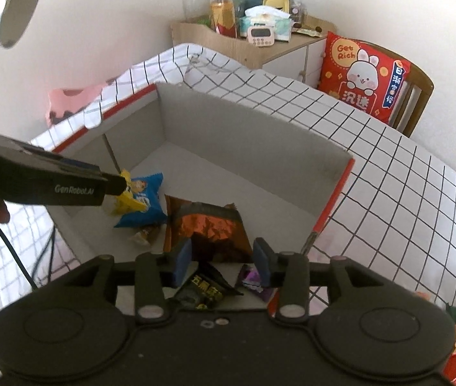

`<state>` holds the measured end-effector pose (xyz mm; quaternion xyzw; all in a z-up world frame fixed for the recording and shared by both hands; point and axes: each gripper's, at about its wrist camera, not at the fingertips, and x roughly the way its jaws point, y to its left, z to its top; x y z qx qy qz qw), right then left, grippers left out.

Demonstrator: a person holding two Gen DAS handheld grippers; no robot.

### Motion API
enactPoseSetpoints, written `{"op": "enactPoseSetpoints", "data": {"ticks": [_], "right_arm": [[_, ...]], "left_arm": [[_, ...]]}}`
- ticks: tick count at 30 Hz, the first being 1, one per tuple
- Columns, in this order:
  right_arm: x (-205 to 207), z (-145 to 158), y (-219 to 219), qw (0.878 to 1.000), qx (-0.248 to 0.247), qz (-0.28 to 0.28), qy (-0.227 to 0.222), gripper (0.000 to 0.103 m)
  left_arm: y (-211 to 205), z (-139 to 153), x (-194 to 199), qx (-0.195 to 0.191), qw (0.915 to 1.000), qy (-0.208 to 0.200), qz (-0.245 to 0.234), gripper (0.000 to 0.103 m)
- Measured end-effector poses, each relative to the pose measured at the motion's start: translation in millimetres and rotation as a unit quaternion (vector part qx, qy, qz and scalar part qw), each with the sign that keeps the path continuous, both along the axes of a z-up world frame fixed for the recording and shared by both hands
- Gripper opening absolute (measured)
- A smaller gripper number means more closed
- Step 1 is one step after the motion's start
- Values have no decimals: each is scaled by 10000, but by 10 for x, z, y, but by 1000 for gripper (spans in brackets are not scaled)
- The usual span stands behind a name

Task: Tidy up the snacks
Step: 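Carry both snacks over the red box and open both tools to drop them, then withdraw both tools toward the table and lower them over the remaining snacks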

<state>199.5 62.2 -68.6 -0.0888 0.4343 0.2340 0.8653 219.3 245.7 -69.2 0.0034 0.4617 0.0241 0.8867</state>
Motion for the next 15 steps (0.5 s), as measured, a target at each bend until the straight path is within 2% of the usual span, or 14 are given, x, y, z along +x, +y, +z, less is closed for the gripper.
{"op": "enactPoseSetpoints", "data": {"ticks": [2, 3, 15], "right_arm": [[-33, 71, -39, 9999, 121, -29, -25, 47], [-49, 102, -56, 9998, 169, -46, -42, 52], [-295, 426, -296, 9978, 572, -85, -332, 65]], "left_arm": [[-12, 59, -55, -36, 10000, -87, 31, 51], [-21, 87, -79, -46, 9999, -146, 38, 55], [-230, 426, -392, -107, 9985, -519, -143, 57]]}}
